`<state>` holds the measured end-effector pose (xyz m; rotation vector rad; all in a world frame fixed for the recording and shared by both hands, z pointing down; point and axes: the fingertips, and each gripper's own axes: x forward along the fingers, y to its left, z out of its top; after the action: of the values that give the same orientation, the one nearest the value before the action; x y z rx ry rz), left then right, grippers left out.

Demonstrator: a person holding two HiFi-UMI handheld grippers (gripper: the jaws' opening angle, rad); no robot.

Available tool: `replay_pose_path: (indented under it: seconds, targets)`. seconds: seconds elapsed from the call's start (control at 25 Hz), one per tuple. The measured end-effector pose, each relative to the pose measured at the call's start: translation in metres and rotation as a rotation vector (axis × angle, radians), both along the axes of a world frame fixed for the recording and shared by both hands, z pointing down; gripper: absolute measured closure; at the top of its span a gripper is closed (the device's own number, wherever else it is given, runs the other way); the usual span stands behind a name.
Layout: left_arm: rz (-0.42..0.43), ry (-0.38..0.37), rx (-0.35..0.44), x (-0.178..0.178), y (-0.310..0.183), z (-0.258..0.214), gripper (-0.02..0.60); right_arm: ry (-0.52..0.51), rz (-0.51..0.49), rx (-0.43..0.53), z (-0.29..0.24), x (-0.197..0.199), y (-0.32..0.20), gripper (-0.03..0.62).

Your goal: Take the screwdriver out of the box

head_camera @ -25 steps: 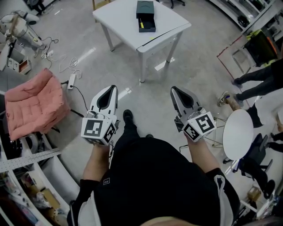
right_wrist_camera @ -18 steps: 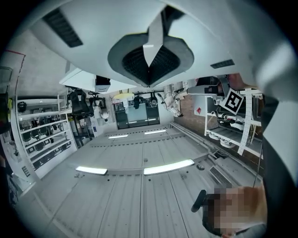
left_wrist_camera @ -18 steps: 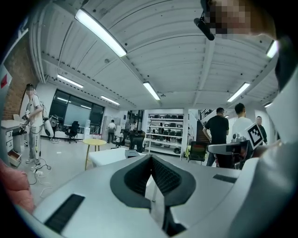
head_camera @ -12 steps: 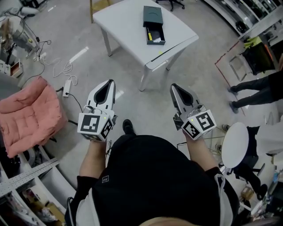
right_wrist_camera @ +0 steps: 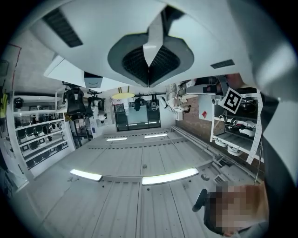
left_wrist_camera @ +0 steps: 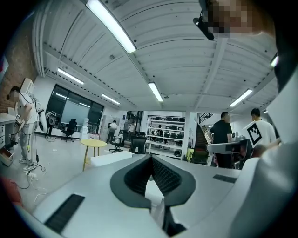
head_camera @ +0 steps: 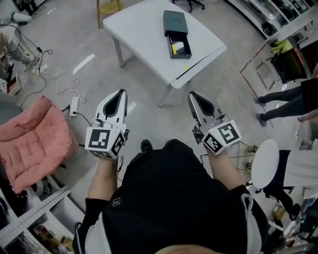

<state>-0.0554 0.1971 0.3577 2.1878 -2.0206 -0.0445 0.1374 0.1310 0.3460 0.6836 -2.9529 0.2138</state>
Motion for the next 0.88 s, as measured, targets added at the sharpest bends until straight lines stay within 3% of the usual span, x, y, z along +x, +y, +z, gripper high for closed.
replay_pose_path:
  seconds: [0.4, 0.88]
  targets:
    - [0.029, -0.007, -0.055, -0.006, -0.070, 0.016, 0.574, 0.001, 0.016, -0.047, 0.023, -0.010, -0.070, 0.566]
    - [0.024, -0.047, -0.103, 0.002, -0.216, 0.012, 0.574, -0.017, 0.007, -0.103, 0.040, -0.005, -0.221, 0.566]
